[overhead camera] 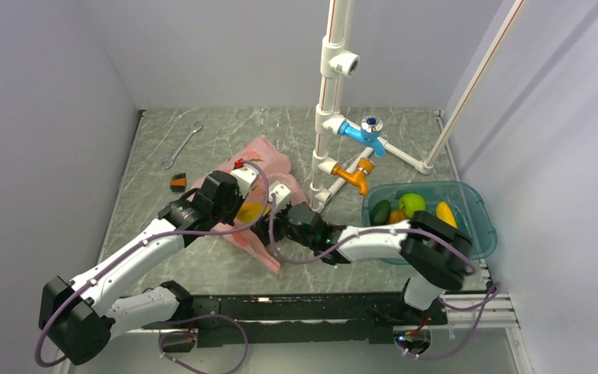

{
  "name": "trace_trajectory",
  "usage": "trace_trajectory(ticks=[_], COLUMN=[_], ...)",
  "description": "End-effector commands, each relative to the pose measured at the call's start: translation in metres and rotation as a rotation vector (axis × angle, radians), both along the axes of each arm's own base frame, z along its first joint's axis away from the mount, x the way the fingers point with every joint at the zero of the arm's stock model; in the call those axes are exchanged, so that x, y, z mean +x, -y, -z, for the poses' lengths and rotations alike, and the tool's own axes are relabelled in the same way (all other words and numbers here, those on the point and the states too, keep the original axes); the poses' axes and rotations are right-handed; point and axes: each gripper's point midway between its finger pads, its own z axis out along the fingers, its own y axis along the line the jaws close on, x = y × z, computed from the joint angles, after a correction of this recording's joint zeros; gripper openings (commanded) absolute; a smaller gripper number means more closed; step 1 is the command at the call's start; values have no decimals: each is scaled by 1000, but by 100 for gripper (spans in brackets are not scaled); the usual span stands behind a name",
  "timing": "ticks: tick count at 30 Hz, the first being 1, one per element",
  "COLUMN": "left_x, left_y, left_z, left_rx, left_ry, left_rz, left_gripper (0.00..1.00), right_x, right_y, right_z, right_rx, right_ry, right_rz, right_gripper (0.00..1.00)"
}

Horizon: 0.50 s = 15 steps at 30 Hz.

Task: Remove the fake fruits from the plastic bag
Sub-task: Take out the fake fruit from the plastic bag.

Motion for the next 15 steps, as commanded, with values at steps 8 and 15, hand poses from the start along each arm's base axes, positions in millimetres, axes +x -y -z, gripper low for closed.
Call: trace_trajectory(ticks=[8,15], left_x=[9,6], left_y=[-18,-17], left_z=[-11,-15], left_rx=[-27,-52], left_ry=[3,14], left_rz=[-128,-116], left_gripper=[0,14], right_x=[-55,-44], right_y=[106,201], right_z=[-37,-22], right_rx=[65,76], right_ry=[-114,-202], right_rz=[168,562], right_gripper=[0,0])
